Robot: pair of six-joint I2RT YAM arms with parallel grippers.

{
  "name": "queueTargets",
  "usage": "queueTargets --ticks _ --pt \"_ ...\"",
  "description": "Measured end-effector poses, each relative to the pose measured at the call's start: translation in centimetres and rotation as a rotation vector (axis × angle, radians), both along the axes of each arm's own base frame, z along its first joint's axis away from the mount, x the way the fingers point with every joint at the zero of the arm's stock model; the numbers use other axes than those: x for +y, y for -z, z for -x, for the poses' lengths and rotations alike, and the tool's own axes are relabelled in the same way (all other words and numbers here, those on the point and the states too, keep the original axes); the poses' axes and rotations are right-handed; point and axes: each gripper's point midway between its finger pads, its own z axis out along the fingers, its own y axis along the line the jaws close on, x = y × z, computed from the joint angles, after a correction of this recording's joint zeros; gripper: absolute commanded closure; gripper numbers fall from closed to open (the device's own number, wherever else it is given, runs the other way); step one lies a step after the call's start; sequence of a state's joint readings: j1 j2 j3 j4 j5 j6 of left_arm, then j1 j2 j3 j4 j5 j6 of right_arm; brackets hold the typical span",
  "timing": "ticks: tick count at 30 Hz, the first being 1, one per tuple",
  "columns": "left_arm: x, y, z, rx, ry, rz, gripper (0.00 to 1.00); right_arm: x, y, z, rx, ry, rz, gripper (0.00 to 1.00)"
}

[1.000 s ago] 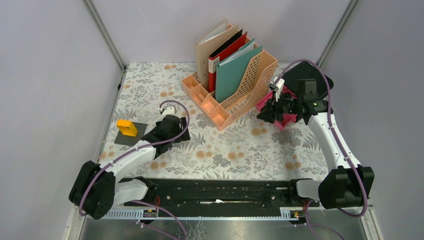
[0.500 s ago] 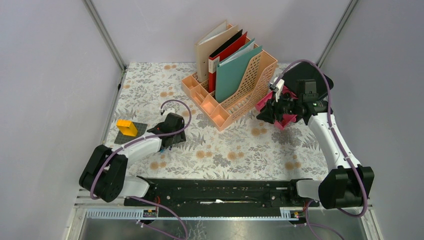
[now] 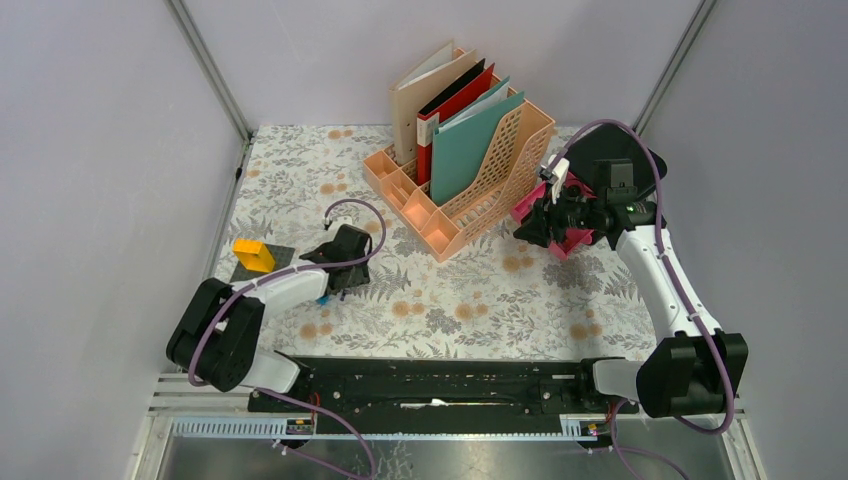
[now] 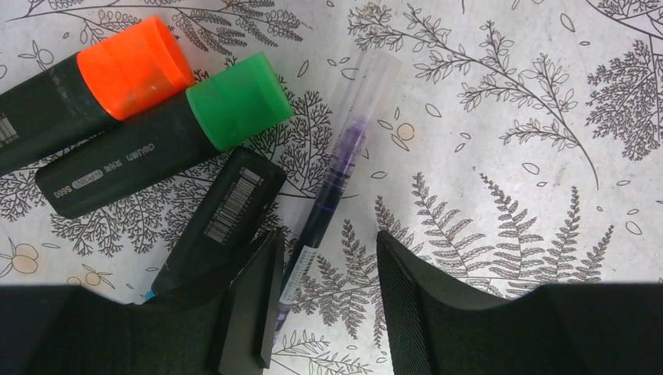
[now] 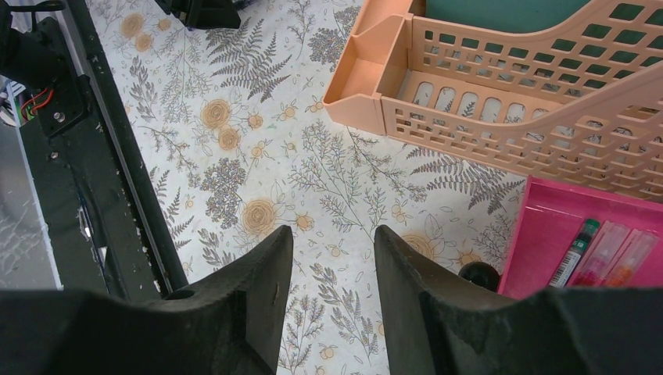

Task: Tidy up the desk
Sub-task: Pick up the stationery from the center of the board.

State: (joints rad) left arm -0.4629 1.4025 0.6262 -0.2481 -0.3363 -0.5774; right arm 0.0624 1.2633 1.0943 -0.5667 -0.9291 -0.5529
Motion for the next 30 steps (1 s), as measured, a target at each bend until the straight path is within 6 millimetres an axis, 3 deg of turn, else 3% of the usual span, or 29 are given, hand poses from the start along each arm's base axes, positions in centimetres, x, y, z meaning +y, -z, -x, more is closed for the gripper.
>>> queueTargets --ticks 18,23,30 --pt "-0.4 0.1 -1.0 0.004 0.005 0.002 0.85 -0.3 0.0 -0.1 -0.001 0.009 0.0 0.5" --pt "-1.1 0.1 -1.4 0.01 0.033 0.022 0.99 -0.3 0.0 -0.1 -0.001 0.009 -0.003 0.5" --pt "-2.1 0.0 -1.6 0.012 0.063 0.065 1.0 -0.3 -0.1 -0.1 0.0 0.007 -0.006 0.5"
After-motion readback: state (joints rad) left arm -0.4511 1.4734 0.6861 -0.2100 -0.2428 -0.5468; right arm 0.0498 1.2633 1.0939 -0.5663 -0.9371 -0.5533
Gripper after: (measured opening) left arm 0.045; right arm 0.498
